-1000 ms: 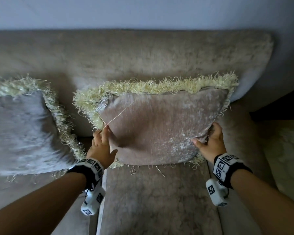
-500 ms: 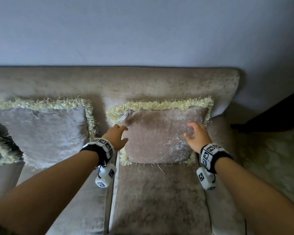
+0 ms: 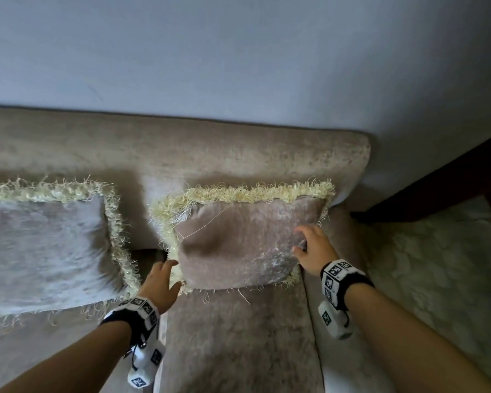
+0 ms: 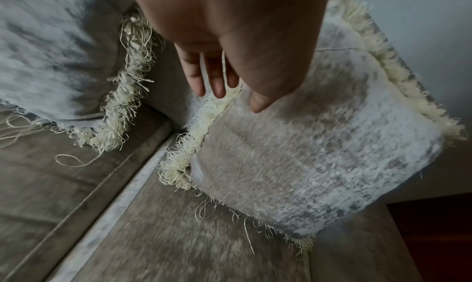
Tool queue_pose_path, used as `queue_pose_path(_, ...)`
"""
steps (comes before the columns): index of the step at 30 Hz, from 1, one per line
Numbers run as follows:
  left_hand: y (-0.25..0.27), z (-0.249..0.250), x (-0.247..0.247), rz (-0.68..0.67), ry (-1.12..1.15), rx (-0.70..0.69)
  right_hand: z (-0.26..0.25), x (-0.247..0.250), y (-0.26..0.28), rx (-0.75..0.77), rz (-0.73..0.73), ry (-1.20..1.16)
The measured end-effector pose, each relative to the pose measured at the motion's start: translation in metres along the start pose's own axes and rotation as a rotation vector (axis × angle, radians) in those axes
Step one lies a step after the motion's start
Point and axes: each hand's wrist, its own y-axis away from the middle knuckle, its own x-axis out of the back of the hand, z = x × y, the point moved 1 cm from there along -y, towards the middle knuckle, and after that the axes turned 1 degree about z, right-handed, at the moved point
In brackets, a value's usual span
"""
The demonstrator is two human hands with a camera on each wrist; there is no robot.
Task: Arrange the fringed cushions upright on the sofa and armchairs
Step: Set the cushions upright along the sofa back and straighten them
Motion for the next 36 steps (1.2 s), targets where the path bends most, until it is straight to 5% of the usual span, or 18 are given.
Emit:
queue_pose_path(10,-0.034,-0.016,-0.063,-0.049,0.071,0.125,0.007,-0.002,-0.075,0.153,0.023,0.382)
queue_pose_path(16,-0.055,-0.028,-0.112,0.112,0.15,0.062,0.053,-0.019,-0.119,0.392,0.093,0.581)
queue_pose_path(23,-0.102,-0.047,-0.174,0.281,0.159,0.186,0.09,-0.049,-0.158,0.527,0.229,0.464)
queue_pose_path(28,-0.123,-0.049,-0.186,0.326,0.237,0.116,0.106,-0.064,-0.162,0.567,0.323,0.351)
queue_pose_path(34,-0.105,-0.025,-0.173,0.168,0.419,0.185,0.106,-0.064,-0.162,0.565,0.334,0.312)
queue_pose_path(36,-0.1,-0.021,-0.169,0.212,0.414,0.145,0.104,-0.062,-0.159,0.569,0.332,0.311)
